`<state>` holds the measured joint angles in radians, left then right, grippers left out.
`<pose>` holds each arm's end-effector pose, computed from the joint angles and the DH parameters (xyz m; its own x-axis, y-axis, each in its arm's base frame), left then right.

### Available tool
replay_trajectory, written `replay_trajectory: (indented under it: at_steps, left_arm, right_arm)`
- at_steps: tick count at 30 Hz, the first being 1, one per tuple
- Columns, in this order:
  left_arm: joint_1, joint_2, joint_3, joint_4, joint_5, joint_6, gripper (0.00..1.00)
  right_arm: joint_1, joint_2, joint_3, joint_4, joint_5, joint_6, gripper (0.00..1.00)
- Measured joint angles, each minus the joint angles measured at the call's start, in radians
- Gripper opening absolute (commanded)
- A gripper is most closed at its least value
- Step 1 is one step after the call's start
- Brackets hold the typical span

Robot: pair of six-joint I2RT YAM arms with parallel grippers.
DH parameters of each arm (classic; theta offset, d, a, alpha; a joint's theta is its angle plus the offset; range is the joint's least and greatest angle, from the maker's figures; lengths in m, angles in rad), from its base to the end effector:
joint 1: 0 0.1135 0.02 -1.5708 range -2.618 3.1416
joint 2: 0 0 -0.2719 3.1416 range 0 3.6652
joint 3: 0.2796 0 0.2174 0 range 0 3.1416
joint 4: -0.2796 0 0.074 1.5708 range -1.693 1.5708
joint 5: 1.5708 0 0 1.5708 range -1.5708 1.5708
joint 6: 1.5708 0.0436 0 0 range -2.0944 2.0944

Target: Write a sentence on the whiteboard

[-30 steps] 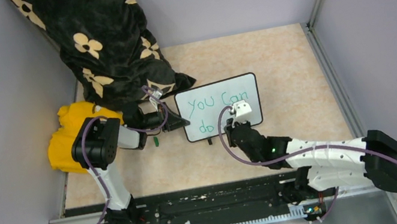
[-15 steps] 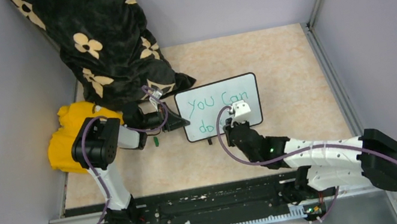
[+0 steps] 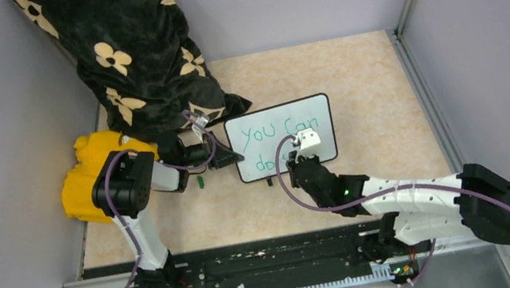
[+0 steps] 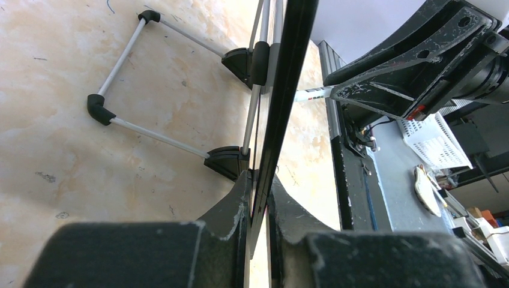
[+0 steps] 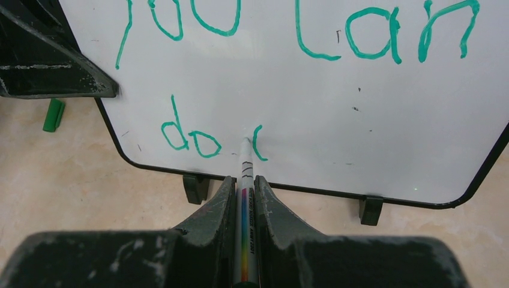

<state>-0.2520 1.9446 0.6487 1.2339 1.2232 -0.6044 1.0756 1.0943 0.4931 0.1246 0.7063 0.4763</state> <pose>0.3020 -0.1201 0.1763 -0.6141 -0.0418 -0.7882 0.7836 0.0877 -0.6151 0.1184 0.1597 0.2372 -0.3750 0.0397 -0.9262 -0.2514 0.9573 0.1428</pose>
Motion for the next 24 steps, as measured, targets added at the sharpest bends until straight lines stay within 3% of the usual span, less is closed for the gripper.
replay_trajectory:
  at_steps: [24]
  left_arm:
    - [0.000,0.000,0.000,-0.003,0.000,0.005,0.15]
  right_arm:
    - [-0.021,-0.121,-0.021,-0.065,0.024,0.024,0.00]
